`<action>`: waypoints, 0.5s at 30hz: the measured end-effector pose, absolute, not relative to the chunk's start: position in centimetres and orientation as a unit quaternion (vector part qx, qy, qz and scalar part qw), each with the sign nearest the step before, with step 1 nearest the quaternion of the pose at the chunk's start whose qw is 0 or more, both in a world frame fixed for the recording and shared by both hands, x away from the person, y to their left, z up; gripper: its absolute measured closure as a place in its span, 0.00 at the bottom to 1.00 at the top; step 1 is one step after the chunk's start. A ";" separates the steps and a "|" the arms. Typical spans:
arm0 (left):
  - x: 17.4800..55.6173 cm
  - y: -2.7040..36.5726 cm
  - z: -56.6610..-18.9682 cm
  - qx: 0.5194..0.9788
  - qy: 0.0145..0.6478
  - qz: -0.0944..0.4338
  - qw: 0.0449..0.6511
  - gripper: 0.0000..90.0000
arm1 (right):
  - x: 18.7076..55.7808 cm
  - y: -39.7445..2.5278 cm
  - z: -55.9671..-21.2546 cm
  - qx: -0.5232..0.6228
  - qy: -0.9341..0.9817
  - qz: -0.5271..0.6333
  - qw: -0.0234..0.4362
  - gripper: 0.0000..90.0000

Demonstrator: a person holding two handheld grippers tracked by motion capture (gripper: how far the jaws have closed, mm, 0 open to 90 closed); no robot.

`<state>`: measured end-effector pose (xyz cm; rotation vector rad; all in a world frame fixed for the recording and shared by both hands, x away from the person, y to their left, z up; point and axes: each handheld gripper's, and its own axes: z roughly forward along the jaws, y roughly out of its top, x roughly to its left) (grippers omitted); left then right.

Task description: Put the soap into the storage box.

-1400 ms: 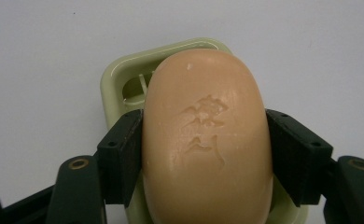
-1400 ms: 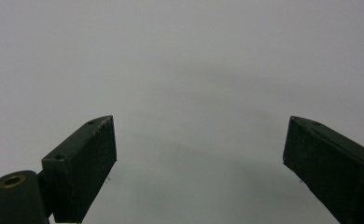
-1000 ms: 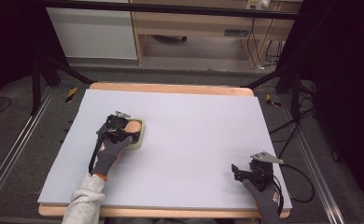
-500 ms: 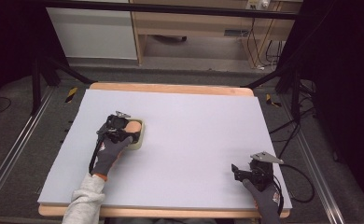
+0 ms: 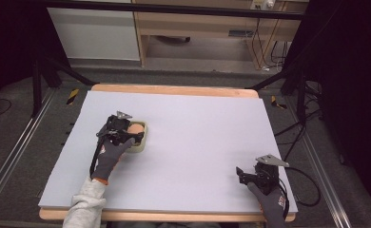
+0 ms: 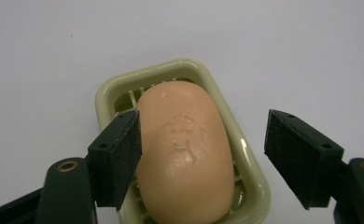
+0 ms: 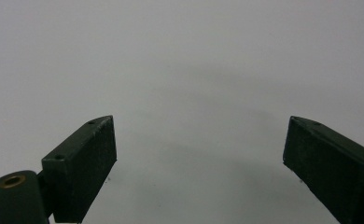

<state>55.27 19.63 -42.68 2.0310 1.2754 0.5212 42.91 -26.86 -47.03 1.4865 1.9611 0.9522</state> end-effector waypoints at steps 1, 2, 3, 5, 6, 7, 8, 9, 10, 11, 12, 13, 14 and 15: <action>54.8 19.6 -42.3 0.777 0.486 0.201 0.345 0.30 | 42.9 -26.9 -47.0 0.547 0.718 0.352 0.246 0.11; 54.8 19.6 -42.3 0.777 0.486 0.201 0.345 0.29 | 42.9 -26.9 -47.0 0.547 0.718 0.352 0.246 0.11; 54.6 19.6 -42.1 0.777 0.484 0.203 0.347 0.29 | 42.9 -26.9 -47.0 0.548 0.718 0.351 0.248 0.11; 54.1 19.5 -41.7 0.776 0.480 0.206 0.353 0.29 | 42.9 -27.0 -47.0 0.548 0.717 0.351 0.248 0.11; 53.5 19.4 -41.5 0.776 0.475 0.204 0.362 0.29 | 42.9 -27.0 -47.0 0.546 0.718 0.351 0.252 0.11; 53.5 19.4 -41.5 0.776 0.475 0.204 0.362 0.29 | 42.8 -27.0 -47.0 0.546 0.717 0.351 0.252 0.11; 53.3 19.4 -41.4 0.779 0.468 0.205 0.363 0.29 | 42.8 -27.0 -47.0 0.546 0.717 0.351 0.252 0.11; 53.1 19.4 -41.3 0.782 0.463 0.206 0.364 0.29 | 42.8 -27.0 -47.0 0.548 0.716 0.351 0.251 0.11; 52.8 19.4 -41.2 0.785 0.456 0.206 0.365 0.29 | 42.8 -27.0 -46.9 0.549 0.716 0.352 0.250 0.11; 52.6 19.3 -41.2 0.785 0.453 0.210 0.366 0.28 | 42.8 -27.0 -47.0 0.549 0.716 0.351 0.250 0.11; 52.3 19.4 -41.1 0.786 0.451 0.212 0.366 0.28 | 42.8 -27.0 -47.0 0.549 0.716 0.351 0.250 0.11; 51.8 19.6 -41.1 0.785 0.449 0.214 0.369 0.28 | 42.8 -27.1 -46.9 0.550 0.715 0.352 0.250 0.11; 51.8 19.6 -41.1 0.785 0.449 0.214 0.369 0.28 | 42.8 -27.1 -46.9 0.550 0.715 0.352 0.250 0.11; 51.7 19.8 -41.0 0.784 0.450 0.215 0.370 0.28 | 42.8 -27.1 -47.0 0.550 0.714 0.351 0.253 0.11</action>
